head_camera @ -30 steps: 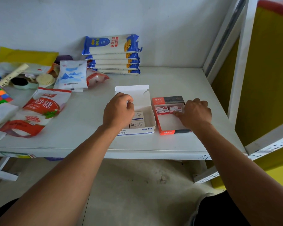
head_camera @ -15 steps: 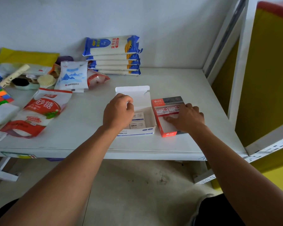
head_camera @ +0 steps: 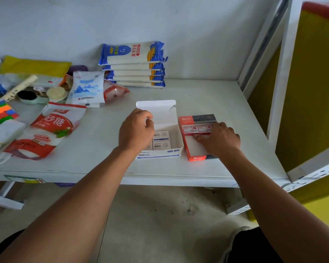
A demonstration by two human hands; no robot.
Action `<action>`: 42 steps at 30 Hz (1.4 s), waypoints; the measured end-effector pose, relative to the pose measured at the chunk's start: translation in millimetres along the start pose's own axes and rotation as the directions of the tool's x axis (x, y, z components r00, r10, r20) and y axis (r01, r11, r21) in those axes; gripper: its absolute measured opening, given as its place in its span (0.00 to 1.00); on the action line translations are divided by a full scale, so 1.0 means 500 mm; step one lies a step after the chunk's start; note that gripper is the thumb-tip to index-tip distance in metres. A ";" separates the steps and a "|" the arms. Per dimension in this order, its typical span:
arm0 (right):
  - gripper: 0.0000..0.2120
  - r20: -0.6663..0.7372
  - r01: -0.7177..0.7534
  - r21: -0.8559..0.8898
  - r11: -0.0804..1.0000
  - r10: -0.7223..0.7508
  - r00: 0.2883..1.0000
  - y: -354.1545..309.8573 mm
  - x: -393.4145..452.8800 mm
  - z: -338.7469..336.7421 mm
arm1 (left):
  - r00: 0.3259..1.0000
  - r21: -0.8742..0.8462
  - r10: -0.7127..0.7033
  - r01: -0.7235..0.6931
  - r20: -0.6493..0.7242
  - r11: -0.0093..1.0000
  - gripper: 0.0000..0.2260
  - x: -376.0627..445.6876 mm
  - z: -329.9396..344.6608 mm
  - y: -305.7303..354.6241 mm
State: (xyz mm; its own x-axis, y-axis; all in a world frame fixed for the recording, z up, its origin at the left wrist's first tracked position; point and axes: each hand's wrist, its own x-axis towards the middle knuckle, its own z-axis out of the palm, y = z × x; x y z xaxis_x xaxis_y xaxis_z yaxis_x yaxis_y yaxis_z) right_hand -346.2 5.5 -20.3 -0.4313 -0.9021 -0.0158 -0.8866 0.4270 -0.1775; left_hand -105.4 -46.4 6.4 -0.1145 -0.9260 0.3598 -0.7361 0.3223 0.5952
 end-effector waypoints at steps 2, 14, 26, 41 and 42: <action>0.38 0.007 0.000 0.016 1.000 0.000 1.000 -0.001 -0.004 0.002 | 1.000 -0.006 -0.002 0.002 -0.016 1.000 0.09 -0.001 -0.005 -0.003; 0.22 -0.181 0.172 0.205 0.964 -0.135 0.974 -0.092 -0.016 -0.069 | 0.969 -0.068 -0.245 0.241 -0.046 0.968 0.14 -0.006 -0.022 -0.047; 0.21 0.024 0.166 0.775 0.610 -0.290 0.957 -0.137 -0.017 -0.053 | 0.910 -0.405 -0.410 0.399 0.065 0.823 0.17 0.005 -0.057 -0.055; 0.25 0.091 0.403 0.587 0.702 -0.552 0.829 -0.098 -0.063 -0.068 | 0.990 0.111 -0.048 0.034 0.131 0.993 0.15 -0.082 -0.072 -0.073; 0.21 0.080 0.416 0.568 0.710 -0.551 0.831 -0.100 -0.064 -0.065 | 0.991 0.133 -0.018 0.000 0.130 0.991 0.16 -0.082 -0.075 -0.074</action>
State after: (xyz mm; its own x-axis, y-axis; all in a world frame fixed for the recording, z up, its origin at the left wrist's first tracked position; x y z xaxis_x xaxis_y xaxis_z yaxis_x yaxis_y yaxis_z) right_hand -293.4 14.9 20.9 0.1439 -0.9896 0.0058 -0.7145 -0.1079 -0.6913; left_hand -48.6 -12.9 -3.7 -0.1874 -0.9493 0.2525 -0.8184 0.2930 0.4943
